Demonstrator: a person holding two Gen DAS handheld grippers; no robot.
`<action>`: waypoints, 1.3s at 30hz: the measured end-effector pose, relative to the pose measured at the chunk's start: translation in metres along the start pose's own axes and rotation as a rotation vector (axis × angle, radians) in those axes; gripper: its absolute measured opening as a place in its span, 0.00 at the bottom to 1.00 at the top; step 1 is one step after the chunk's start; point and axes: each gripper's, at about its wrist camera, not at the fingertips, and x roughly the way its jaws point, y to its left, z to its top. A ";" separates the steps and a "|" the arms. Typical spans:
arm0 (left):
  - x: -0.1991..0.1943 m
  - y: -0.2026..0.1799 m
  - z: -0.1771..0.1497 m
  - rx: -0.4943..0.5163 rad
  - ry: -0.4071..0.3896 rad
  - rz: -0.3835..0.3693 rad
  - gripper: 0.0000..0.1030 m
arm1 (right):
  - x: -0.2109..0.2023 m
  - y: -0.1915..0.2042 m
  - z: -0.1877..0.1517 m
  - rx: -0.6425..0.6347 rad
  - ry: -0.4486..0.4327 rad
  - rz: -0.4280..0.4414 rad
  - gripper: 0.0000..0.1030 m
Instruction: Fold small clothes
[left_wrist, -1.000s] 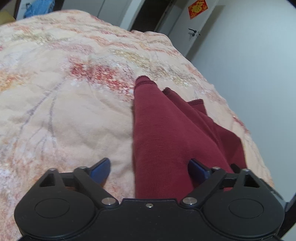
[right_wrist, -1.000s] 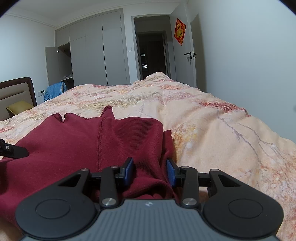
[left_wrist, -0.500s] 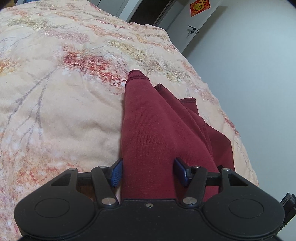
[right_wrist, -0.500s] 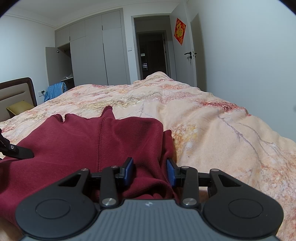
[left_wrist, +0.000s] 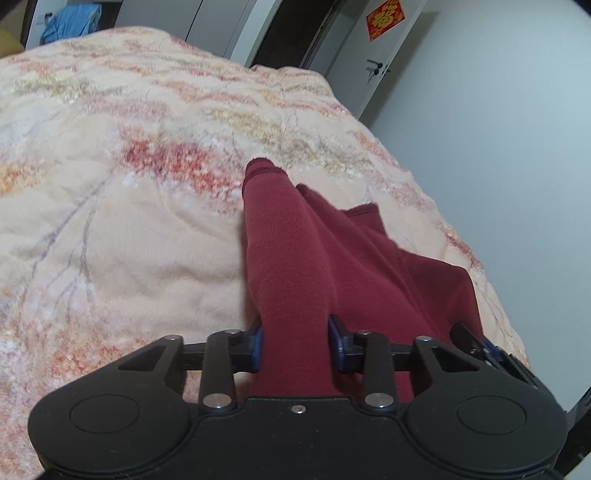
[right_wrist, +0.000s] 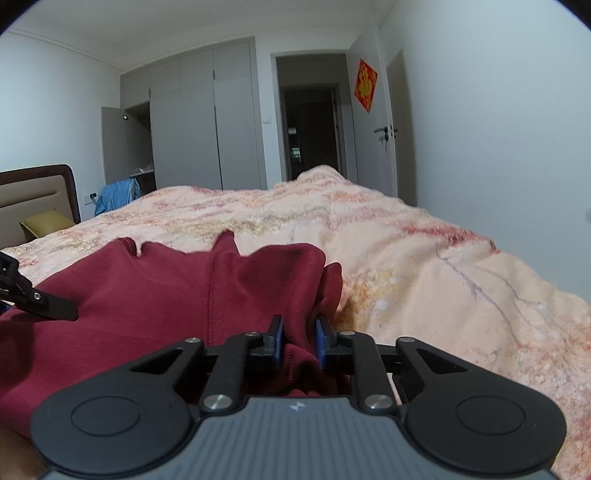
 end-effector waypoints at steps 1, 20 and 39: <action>-0.004 -0.003 0.002 0.012 -0.012 -0.004 0.31 | -0.003 0.000 0.005 0.001 -0.007 0.013 0.16; -0.100 0.063 0.082 0.137 -0.269 0.230 0.29 | 0.053 0.140 0.090 -0.053 -0.082 0.312 0.15; -0.067 0.151 0.036 -0.014 -0.159 0.329 0.38 | 0.127 0.164 0.028 0.041 0.156 0.294 0.17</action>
